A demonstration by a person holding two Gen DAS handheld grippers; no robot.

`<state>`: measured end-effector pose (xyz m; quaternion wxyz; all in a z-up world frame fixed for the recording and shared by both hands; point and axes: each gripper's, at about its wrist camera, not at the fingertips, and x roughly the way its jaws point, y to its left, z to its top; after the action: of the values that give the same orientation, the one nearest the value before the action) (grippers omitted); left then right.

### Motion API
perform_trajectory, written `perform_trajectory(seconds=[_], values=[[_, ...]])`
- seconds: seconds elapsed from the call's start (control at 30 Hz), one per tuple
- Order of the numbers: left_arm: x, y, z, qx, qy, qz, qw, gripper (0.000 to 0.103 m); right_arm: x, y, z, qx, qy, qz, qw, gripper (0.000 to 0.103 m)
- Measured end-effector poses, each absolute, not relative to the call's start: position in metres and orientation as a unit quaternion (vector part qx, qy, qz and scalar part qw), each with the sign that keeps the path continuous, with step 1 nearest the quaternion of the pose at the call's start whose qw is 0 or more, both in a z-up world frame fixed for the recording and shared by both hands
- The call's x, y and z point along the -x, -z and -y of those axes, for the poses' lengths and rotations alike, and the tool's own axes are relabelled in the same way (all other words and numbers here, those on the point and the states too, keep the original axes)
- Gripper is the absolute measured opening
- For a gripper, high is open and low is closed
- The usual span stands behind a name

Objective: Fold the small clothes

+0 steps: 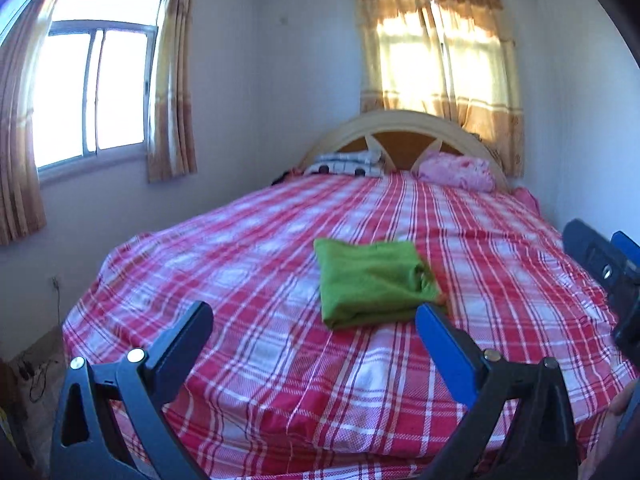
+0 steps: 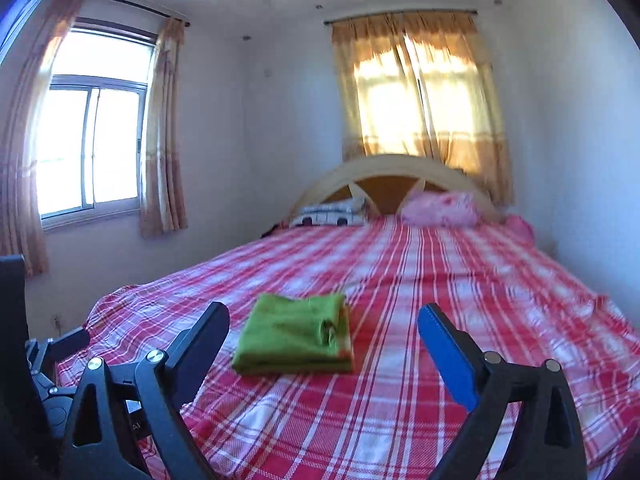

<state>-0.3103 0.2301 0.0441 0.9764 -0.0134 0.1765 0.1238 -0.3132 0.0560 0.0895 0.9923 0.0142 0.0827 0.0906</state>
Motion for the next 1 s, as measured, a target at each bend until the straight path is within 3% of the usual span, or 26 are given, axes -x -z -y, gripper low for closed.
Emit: perform_trajectory(seconds=[1.0], values=[[0.333, -0.059, -0.215, 0.002, -0.155, -0.147, 0.977, 0.103, 0.331, -0.093, -0.047, -0.018, -0.071, -0.063, 0.995, 0.096]])
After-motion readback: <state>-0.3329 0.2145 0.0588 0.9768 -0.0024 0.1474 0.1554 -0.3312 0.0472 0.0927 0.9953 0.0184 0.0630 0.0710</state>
